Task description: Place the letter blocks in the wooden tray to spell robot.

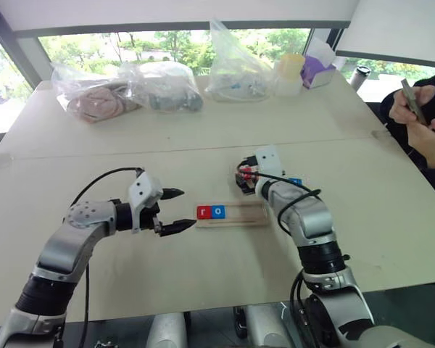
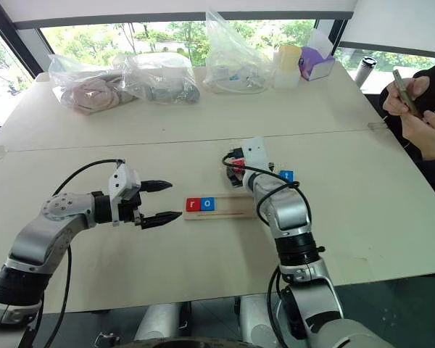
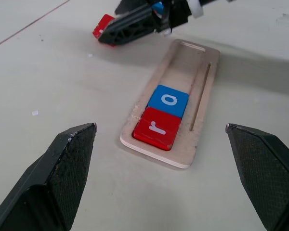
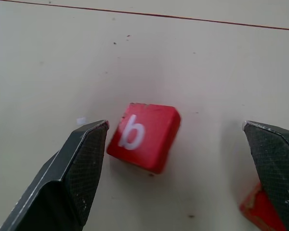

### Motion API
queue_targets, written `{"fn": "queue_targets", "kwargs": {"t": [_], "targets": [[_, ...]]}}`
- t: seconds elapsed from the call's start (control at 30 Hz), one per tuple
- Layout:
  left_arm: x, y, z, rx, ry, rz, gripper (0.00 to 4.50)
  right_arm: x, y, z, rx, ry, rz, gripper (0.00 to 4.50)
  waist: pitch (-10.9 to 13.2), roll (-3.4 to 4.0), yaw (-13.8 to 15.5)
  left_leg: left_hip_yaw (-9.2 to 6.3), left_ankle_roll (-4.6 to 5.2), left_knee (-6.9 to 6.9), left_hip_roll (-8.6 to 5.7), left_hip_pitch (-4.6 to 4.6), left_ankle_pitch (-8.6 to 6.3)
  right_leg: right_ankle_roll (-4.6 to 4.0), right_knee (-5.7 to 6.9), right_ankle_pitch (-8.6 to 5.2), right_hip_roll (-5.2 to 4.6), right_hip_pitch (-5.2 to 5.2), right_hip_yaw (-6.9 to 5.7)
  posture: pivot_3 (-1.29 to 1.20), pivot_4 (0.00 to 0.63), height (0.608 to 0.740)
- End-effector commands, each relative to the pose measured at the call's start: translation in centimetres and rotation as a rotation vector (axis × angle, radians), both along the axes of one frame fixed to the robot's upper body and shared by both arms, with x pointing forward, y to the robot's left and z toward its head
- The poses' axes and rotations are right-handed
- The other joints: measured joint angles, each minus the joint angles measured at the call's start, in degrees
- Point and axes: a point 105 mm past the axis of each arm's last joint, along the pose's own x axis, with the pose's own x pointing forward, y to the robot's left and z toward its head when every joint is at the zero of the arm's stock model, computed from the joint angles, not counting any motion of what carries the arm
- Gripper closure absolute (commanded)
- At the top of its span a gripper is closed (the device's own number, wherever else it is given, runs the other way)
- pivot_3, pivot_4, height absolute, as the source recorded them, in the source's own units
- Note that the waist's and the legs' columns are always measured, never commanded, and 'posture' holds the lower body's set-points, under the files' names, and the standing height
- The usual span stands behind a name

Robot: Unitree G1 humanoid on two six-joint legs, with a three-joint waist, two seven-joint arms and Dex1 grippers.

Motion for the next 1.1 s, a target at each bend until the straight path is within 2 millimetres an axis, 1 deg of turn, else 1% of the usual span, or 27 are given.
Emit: {"fn": "queue_targets", "kwargs": {"t": [0.03,0.13,0.33,0.43,0.53,0.6,0.7,0.83,0.87,0.9,0.93,0.97,1.03,1.1], "targets": [[0.3,0.2,1.1,-0.011,-0.049,0.004,0.03,-0.1,0.8,0.1,-0.008,-0.019,0.009,0.00,0.00,0.00,0.09,0.00,0.00,0.00,0.00,-0.01,0.00,0.00,0.00,0.00,0.00,0.00,0.00,0.00,0.150,0.740],[0.6,0.2,1.2,-0.012,-0.057,0.013,0.03,-0.2,1.1,-0.4,-0.012,0.002,-0.009,0.00,0.00,0.00,0.04,0.02,0.00,0.01,-0.01,-0.01,0.00,0.01,-0.01,0.00,-0.03,0.01,0.00,0.00,0.150,0.740],[1.3,-0.3,1.3,-0.019,-0.065,0.018,0.03,-0.6,0.9,-1.3,-0.033,0.036,-0.040,0.00,-0.01,0.01,-0.03,0.00,0.00,0.01,-0.01,0.01,0.00,0.00,0.00,0.00,-0.02,0.02,0.00,0.00,0.150,0.740],[1.4,-0.5,1.3,-0.022,-0.064,0.017,0.00,-1.0,1.2,-1.4,-0.034,0.040,-0.038,0.81,-0.01,0.01,0.02,-0.01,0.00,0.00,-0.01,0.02,0.00,0.01,0.00,0.00,-0.02,0.03,0.00,0.00,0.150,0.740],[1.5,-0.7,1.1,-0.021,-0.064,0.015,0.00,-1.2,1.2,-1.4,-0.042,0.037,-0.041,2.38,-0.01,0.00,0.16,-0.01,0.00,0.00,-0.01,0.01,0.00,0.02,0.00,0.00,-0.02,0.04,0.00,0.00,0.150,0.740],[1.5,-0.7,1.1,-0.020,-0.065,0.013,0.00,-1.2,1.1,-1.3,-0.049,0.032,-0.044,3.31,-0.01,0.00,0.19,-0.01,0.00,0.01,-0.02,0.01,0.00,0.02,0.00,0.00,-0.04,0.06,0.00,0.00,0.150,0.740],[1.4,-0.8,1.2,-0.020,-0.060,0.002,0.00,-1.1,0.6,-0.9,-0.052,0.023,-0.055,3.31,-0.01,0.00,0.19,-0.01,0.00,0.04,-0.03,0.01,0.00,0.01,-0.01,0.00,-0.06,0.07,0.00,0.00,0.150,0.740],[0.7,-0.9,1.3,-0.016,-0.052,-0.032,0.00,-1.4,-0.9,1.2,-0.082,-0.036,-0.048,3.31,-0.01,0.02,0.36,-0.02,0.00,0.04,-0.03,0.01,0.00,0.01,-0.01,0.00,-0.06,0.07,0.00,0.00,0.150,0.740],[0.6,-1.0,1.4,-0.016,-0.051,-0.041,0.00,-2.0,-2.1,2.5,-0.083,-0.067,-0.047,3.31,0.01,0.03,0.53,-0.02,0.00,0.03,-0.04,-0.01,0.00,0.02,-0.01,-0.01,-0.07,0.06,0.00,0.00,0.150,0.740],[0.5,-0.9,1.4,-0.015,-0.050,-0.046,0.00,-2.6,-2.9,3.4,-0.086,-0.088,-0.043,3.31,0.02,0.05,0.62,-0.03,0.00,0.04,-0.05,-0.04,0.00,0.04,-0.02,-0.02,-0.08,0.05,0.00,0.00,0.150,0.740],[0.5,-1.1,1.4,-0.018,-0.048,-0.050,0.00,-3.7,-4.0,4.2,-0.095,-0.101,-0.041,3.31,0.03,0.07,0.72,-0.04,0.00,0.04,-0.08,-0.07,0.00,0.07,-0.02,-0.04,-0.10,0.04,0.00,0.00,0.150,0.740],[0.5,-1.2,1.4,-0.020,-0.046,-0.059,0.00,-5.2,-5.3,4.6,-0.119,-0.101,-0.035,3.31,0.05,0.09,0.97,-0.03,0.00,0.03,-0.09,-0.08,0.00,0.09,-0.04,-0.06,-0.12,0.03,0.00,0.00,0.150,0.740],[0.7,-1.5,1.3,-0.022,-0.047,-0.065,0.00,-7.6,-7.3,4.6,-0.159,-0.073,-0.052,3.31,0.05,0.10,1.81,-0.04,0.00,0.00,-0.12,-0.09,0.00,0.17,-0.05,-0.12,-0.14,0.02,0.00,0.00,0.150,0.740],[0.9,-1.6,1.2,-0.022,-0.049,-0.068,0.00,-9.2,-8.3,4.4,-0.172,-0.042,-0.072,3.31,0.05,0.09,1.71,-0.07,0.00,-0.02,-0.13,-0.08,-0.01,0.20,-0.05,-0.16,-0.10,0.02,-0.01,0.00,0.150,0.740]]}}
